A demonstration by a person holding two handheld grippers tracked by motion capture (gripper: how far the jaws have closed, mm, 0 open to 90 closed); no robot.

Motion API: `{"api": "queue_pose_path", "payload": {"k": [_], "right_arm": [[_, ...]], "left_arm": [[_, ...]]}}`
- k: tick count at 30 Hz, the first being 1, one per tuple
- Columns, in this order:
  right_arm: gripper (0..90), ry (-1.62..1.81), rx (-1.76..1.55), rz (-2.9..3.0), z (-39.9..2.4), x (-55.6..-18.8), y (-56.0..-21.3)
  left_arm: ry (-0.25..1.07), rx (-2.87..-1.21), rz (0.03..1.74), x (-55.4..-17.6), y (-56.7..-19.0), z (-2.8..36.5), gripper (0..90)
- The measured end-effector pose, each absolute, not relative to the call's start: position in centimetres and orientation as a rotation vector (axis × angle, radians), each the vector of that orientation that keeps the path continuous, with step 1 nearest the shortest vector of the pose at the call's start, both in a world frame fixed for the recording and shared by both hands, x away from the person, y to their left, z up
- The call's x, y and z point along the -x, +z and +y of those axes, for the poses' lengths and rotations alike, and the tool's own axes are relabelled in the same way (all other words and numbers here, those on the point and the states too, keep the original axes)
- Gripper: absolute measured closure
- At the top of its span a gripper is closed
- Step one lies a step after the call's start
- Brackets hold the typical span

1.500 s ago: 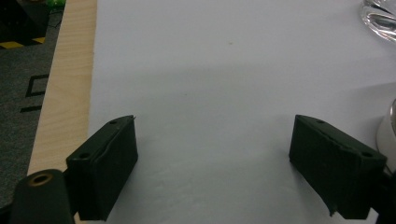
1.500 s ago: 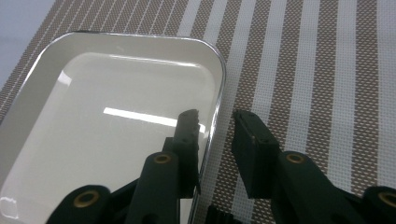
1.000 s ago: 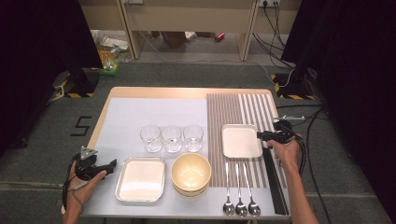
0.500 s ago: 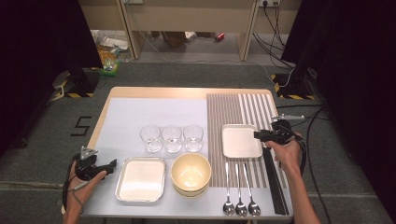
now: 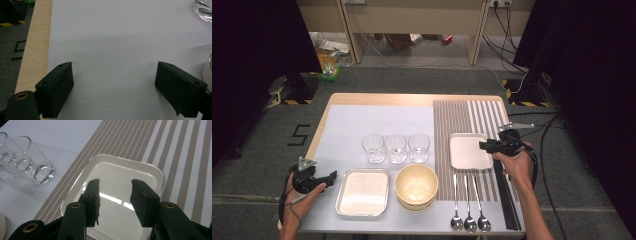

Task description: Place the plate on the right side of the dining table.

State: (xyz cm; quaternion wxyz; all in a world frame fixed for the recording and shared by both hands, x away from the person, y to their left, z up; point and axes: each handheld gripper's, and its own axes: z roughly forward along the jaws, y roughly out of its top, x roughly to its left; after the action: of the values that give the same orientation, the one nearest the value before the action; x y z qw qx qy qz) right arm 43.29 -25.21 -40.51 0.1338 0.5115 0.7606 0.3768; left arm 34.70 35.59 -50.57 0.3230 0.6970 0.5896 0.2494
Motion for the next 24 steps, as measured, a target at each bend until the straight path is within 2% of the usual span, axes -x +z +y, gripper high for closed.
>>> {"api": "queue_pose_path", "payload": {"k": [15,24], "right_arm": [[58.2,1.112,-1.438,2.222,-24.14,-42.65,-39.59],[58.1,1.082,-1.452,2.225,-24.2,-42.99,-40.2]], "left_arm": [[0.655,-1.829,1.547,-34.7,-50.57,35.59,14.1],[0.655,-1.829,1.547,-34.7,-50.57,35.59,14.1]]}}
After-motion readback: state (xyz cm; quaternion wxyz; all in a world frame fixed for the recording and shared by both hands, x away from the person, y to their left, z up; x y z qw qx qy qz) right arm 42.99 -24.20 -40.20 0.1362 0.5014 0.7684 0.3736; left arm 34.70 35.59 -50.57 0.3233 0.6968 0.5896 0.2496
